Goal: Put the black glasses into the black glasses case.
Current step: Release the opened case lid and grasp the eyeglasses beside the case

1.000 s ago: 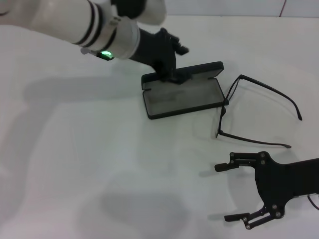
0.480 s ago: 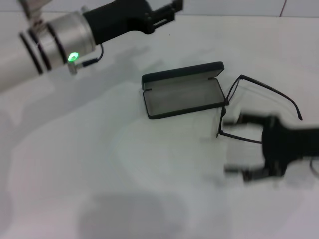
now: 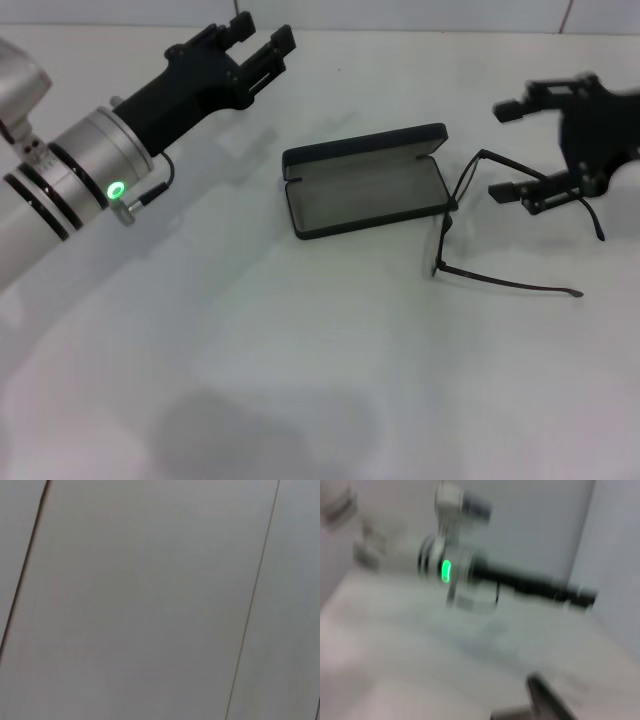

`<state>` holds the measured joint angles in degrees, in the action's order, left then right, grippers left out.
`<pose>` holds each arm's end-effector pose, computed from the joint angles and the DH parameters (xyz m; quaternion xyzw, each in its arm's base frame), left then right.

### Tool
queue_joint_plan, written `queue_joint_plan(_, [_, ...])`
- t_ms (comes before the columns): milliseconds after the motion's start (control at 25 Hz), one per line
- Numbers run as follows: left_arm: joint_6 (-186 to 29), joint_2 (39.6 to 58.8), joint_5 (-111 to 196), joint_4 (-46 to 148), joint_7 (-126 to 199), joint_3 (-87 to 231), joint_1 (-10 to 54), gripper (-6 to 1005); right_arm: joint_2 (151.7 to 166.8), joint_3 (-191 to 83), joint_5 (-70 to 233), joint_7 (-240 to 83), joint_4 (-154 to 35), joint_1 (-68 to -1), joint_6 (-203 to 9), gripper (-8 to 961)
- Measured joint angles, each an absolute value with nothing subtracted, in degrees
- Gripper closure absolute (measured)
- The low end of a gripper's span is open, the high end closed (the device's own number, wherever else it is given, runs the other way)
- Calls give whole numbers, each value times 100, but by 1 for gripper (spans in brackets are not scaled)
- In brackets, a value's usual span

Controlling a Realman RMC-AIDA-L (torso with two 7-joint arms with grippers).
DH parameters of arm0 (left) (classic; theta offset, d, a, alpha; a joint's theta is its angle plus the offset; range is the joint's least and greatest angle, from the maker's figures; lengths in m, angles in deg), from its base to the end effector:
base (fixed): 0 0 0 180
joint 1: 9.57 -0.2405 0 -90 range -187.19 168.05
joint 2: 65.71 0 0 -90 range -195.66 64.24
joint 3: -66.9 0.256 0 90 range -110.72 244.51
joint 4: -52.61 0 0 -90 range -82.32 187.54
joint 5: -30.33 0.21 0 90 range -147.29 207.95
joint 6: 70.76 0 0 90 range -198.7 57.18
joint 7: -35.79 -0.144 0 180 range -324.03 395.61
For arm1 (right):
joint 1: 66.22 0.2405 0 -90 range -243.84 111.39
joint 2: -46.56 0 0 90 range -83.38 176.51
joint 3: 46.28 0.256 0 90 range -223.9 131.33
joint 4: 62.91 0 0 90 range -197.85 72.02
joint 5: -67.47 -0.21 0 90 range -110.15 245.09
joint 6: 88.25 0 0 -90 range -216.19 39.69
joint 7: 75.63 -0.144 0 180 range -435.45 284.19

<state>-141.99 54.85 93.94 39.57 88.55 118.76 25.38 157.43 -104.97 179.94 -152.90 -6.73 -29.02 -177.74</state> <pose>-0.2415 0.3729 -0.0302 -0.8084 -0.2468 -0.4205 0.3298 0.1845 0.3823 0.0553 -0.9858 -0.0663 0.0924 0.1238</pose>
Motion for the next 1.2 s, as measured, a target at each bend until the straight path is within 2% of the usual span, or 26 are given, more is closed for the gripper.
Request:
queue_joint_plan(80, [-14215, 5493, 9344, 4074, 8756, 11875, 2551, 396, 15703, -10743, 18736, -15526, -561, -2410, -17773, 64])
queue_joint_plan(160, [-14248, 5497, 9288, 4170, 8677, 11883, 2576, 396, 15741, -10967, 19633, -15754, -592, -1866, -17836, 64])
queue_joint_plan(240, [-14274, 5498, 9267, 4238, 8643, 11889, 2591, 396, 15833, -11148, 20390, -15894, -675, -1480, -17882, 65])
queue_joint_plan(320, [-14281, 5498, 9252, 4265, 8637, 11888, 2595, 396, 16023, -11371, 21045, -15958, -767, -1155, -17868, 65])
queue_joint_plan(440, [-14294, 5502, 9180, 4299, 8634, 11886, 2608, 396, 16242, -11782, 21492, -15957, -919, -929, -17603, 65])
queue_joint_plan(480, [-14296, 5503, 9164, 4300, 8633, 11887, 2618, 397, 16268, -12014, 21490, -15962, -1001, -865, -17469, 66])
queue_joint_plan(720, [-14300, 5507, 9126, 4317, 8630, 11889, 2651, 397, 16271, -12690, 21414, -15979, -1493, -579, -16994, 67])
queue_joint_plan(1200, [-14240, 5505, 9100, 4330, 8564, 11892, 2687, 396, 16276, -13639, 20949, -16185, -1484, -523, -16273, 69])
